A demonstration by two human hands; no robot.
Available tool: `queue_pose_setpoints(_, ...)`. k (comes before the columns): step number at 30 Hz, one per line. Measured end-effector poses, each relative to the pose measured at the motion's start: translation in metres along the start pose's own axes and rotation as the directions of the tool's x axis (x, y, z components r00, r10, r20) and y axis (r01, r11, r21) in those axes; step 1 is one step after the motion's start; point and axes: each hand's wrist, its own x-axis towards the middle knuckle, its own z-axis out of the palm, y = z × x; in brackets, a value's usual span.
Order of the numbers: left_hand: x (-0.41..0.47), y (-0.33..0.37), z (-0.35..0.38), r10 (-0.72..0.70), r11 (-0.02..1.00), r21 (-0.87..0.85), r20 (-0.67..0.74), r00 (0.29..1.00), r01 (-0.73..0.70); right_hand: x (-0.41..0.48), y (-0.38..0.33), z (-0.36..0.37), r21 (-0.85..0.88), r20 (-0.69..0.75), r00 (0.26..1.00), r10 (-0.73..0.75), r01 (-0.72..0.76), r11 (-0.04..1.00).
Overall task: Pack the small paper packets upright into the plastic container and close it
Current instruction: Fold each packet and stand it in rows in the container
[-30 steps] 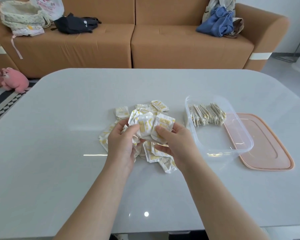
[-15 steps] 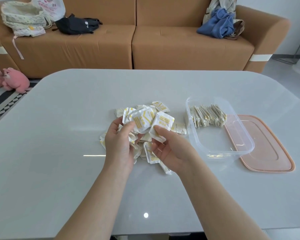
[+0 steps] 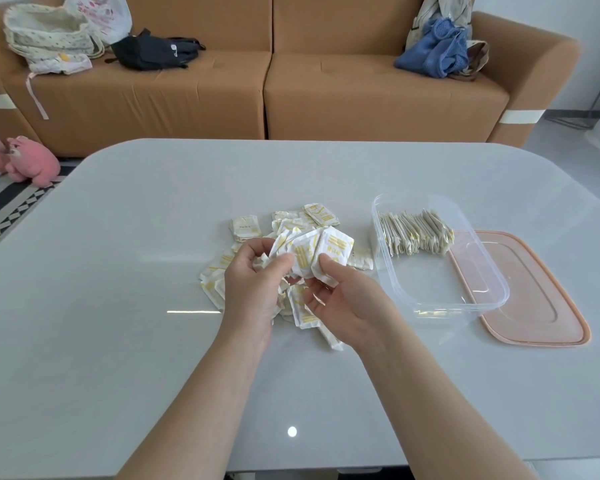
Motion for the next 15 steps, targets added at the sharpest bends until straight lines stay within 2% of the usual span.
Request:
queue_pose_setpoints(4, -0.0003, 0.0009, -0.0010, -0.020, 0.995, -0.095, 0.034, 0.999, 0.023, 0.0001, -0.0029, -0.0001, -0.092, -0.014, 0.996, -0.083, 0.082, 0.992)
queue_pose_setpoints(9, 0.0015, 0.0041, -0.0014, -0.033, 0.973, -0.226, 0.035, 0.999, 0.040, -0.0002, -0.0057, -0.0010, -0.111, -0.016, 0.993, -0.116, 0.114, 0.987)
queue_pose_setpoints(15, 0.0014, 0.0055, -0.0023, -0.023, 0.971, -0.235, 0.062, 0.998, 0.037, -0.0004, -0.0062, 0.0000, -0.105, 0.009, 0.991, -0.132, 0.132, 0.986)
